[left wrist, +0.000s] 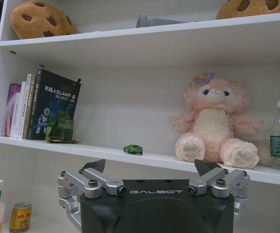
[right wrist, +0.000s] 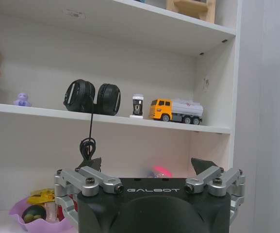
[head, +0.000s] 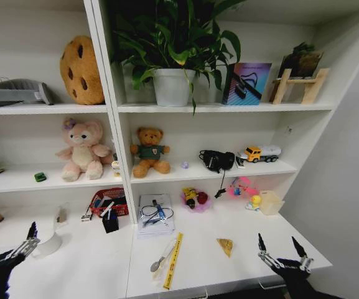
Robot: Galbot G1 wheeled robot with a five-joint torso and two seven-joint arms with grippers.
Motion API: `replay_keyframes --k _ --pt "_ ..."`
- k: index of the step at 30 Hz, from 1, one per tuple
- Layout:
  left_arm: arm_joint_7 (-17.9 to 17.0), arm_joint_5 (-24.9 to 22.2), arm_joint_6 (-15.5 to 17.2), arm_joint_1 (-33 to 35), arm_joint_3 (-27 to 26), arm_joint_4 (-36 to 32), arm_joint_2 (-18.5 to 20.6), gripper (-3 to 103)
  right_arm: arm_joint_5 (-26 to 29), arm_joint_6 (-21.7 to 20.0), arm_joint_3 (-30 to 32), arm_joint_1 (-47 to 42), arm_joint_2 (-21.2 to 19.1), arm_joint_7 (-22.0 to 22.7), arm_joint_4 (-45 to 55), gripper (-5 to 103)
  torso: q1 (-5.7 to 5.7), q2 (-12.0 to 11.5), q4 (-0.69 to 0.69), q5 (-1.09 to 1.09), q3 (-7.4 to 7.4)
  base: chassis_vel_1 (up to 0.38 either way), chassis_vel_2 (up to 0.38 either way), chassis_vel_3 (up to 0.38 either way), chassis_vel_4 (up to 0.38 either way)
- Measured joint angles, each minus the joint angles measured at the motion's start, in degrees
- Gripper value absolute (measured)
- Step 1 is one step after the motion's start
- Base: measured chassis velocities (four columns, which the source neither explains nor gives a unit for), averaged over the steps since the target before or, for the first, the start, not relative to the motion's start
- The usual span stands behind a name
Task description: Organize the objects on the table.
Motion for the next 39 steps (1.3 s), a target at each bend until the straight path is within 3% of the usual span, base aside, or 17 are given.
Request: replay_keyframes --k 8,19,22,24,32,39 --pt "0.03 0.09 -0.42 0.42 -0.04 0.16 -0.16 100 6.88 -16.25 -4.41 6.53 -4.93 4.69 4.1 100 0.0 0.0 0.02 0.01 0.0 0.0 0.0 0.0 0.0" --pt "0.11 0.01 -0.9 0.73 0.12 0.53 -0.4 100 6.5 -27.7 -6.13 6.87 -9.72 8.22 4.28 100 0.0 0.0 0.0 0.01 0.0 0.0 0.0 0.0 0.0" --pt "0.11 0.06 -0.9 0.73 0.32 0.53 -0.4 100 8.01 -29.49 -6.56 7.27 -10.61 8.91 4.28 100 0.0 0.0 0.0 0.0 0.0 0.0 0.0 0.0 0.0" --pt "0.12 0.2 -0.9 0.71 0.53 0.36 -0.44 100 13.29 -33.68 -7.81 9.87 -12.67 9.99 4.21 100 0.0 0.0 0.01 0.01 0.0 0.0 0.0 0.0 0.0" --pt "0.16 0.13 -1.07 1.38 -0.04 0.22 -0.48 100 18.06 -37.64 -10.71 15.76 -15.71 11.16 0.54 100 -0.01 0.0 0.02 0.01 0.0 0.0 0.0 0.0 0.0" --pt "0.17 0.53 -0.88 1.55 -0.02 -0.35 -1.16 100 18.88 -38.52 -14.87 20.44 -17.12 11.33 -3.9 100 0.0 0.0 0.01 0.0 0.0 0.0 0.0 0.0 0.0"
